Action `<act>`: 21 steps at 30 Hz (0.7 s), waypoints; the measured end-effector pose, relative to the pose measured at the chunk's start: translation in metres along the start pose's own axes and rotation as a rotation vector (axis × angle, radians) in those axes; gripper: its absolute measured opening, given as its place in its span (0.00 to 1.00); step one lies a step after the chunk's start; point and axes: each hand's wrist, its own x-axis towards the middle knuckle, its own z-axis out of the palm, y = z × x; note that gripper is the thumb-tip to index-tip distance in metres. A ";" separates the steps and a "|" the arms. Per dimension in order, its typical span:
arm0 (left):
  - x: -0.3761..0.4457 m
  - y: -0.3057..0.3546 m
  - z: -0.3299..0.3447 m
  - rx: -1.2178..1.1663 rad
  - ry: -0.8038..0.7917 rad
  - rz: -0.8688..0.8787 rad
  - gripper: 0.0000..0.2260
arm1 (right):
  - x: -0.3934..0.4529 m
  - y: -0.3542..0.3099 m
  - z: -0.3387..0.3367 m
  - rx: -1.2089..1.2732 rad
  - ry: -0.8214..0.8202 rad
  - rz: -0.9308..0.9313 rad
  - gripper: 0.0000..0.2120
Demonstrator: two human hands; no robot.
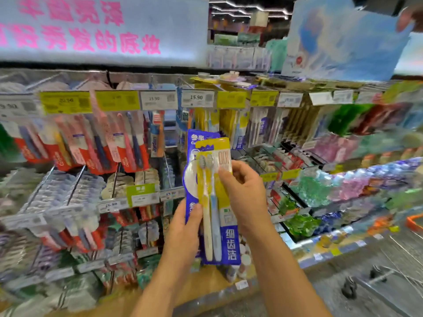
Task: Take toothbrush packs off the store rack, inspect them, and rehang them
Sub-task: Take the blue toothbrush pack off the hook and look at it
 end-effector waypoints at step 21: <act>-0.013 -0.020 0.095 0.035 0.138 -0.049 0.09 | 0.025 -0.006 -0.101 0.050 -0.184 0.200 0.06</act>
